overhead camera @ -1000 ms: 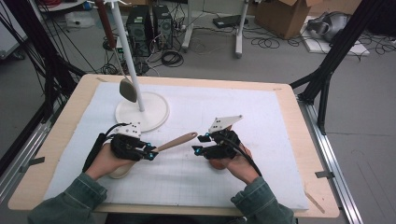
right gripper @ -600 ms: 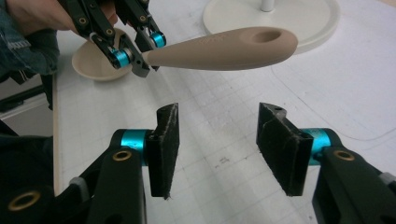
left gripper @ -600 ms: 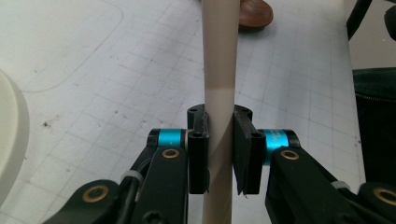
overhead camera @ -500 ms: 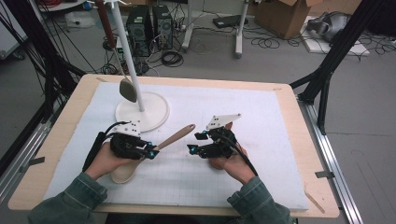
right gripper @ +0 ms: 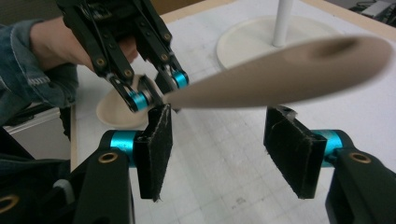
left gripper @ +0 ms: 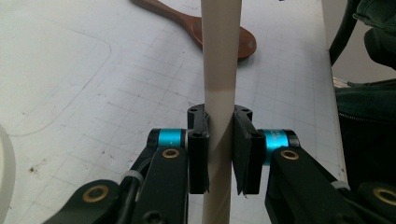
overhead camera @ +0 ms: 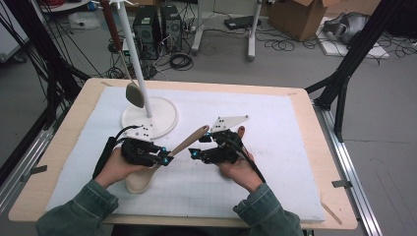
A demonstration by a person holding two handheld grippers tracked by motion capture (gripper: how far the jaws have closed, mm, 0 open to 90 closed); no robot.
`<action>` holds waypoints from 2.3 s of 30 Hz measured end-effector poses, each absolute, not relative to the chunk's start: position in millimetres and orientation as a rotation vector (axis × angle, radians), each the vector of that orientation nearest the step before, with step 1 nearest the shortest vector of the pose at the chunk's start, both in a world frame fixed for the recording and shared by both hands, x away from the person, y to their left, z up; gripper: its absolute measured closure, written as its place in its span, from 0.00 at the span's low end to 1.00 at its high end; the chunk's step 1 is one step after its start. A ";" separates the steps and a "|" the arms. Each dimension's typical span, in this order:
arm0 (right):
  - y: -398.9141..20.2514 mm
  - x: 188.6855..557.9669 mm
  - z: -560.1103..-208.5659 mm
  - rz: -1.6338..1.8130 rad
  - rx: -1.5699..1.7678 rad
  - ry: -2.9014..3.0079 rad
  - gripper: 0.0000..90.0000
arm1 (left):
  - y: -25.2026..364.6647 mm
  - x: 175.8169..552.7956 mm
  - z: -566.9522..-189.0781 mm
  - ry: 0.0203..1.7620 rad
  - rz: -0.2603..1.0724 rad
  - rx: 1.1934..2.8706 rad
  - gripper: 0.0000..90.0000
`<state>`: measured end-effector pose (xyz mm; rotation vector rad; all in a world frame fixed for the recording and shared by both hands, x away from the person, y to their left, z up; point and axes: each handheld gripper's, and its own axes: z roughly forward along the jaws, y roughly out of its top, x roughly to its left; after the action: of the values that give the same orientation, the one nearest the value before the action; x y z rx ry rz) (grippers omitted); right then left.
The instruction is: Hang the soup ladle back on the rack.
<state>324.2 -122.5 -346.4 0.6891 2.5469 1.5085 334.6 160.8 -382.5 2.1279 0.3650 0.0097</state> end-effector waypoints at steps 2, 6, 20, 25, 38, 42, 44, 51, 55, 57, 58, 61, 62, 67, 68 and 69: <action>-120.5 324.5 -344.6 1.533 0.688 2.543 0.50 | 159.7 334.8 -381.7 0.376 0.012 2.126 0.86; -120.4 326.3 -343.0 1.547 0.719 2.521 0.55 | 158.8 335.4 -380.8 0.381 0.012 2.116 0.86; -118.1 332.5 -333.5 1.594 0.802 2.472 0.66 | 156.9 334.4 -376.4 0.380 0.025 2.098 0.86; -120.9 335.1 -332.7 1.637 0.809 2.512 0.71 | 158.3 335.4 -376.4 0.383 -0.010 2.080 0.86; -123.6 334.9 -321.8 1.744 0.708 2.538 0.78 | 164.3 337.9 -369.3 0.381 -0.115 2.003 0.79; -124.0 334.0 -315.4 1.775 0.664 2.530 0.80 | 164.9 339.4 -363.1 0.363 -0.105 2.000 0.80; -124.1 333.8 -312.5 1.782 0.650 2.528 0.80 | 164.7 339.3 -361.6 0.363 -0.097 1.993 0.82; -119.4 331.8 -306.3 1.780 0.640 2.502 0.79 | 163.6 335.3 -357.5 0.357 -0.056 1.986 0.85; -115.6 330.9 -306.4 1.772 0.654 2.474 0.75 | 160.4 333.6 -355.8 0.355 -0.057 1.980 0.86; -111.9 330.5 -307.5 1.759 0.657 2.484 0.75 | 159.9 334.0 -355.5 0.364 -0.042 1.977 0.86; -110.1 330.2 -308.1 1.750 0.664 2.488 0.74 | 160.0 334.3 -355.3 0.367 -0.037 1.978 0.86; -107.9 331.3 -308.5 1.754 0.677 2.478 0.76 | 159.8 333.6 -354.7 0.375 -0.027 1.976 0.86; -107.6 331.7 -308.5 1.760 0.685 2.474 0.76 | 159.6 333.1 -354.5 0.377 -0.024 1.976 0.86; -107.4 333.7 -307.9 1.778 0.689 2.483 0.80 | 159.7 333.1 -353.7 0.366 -0.027 1.973 0.86; -107.6 333.8 -307.8 1.789 0.693 2.488 0.81 | 160.0 333.2 -353.7 0.363 -0.030 1.972 0.86; -107.7 334.1 -307.9 1.798 0.692 2.493 0.82 | 160.5 333.2 -353.7 0.364 -0.044 1.965 0.86</action>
<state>334.1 -107.7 -307.9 0.6923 2.4927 1.7981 333.2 160.5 -353.7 1.9653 0.3642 -0.0436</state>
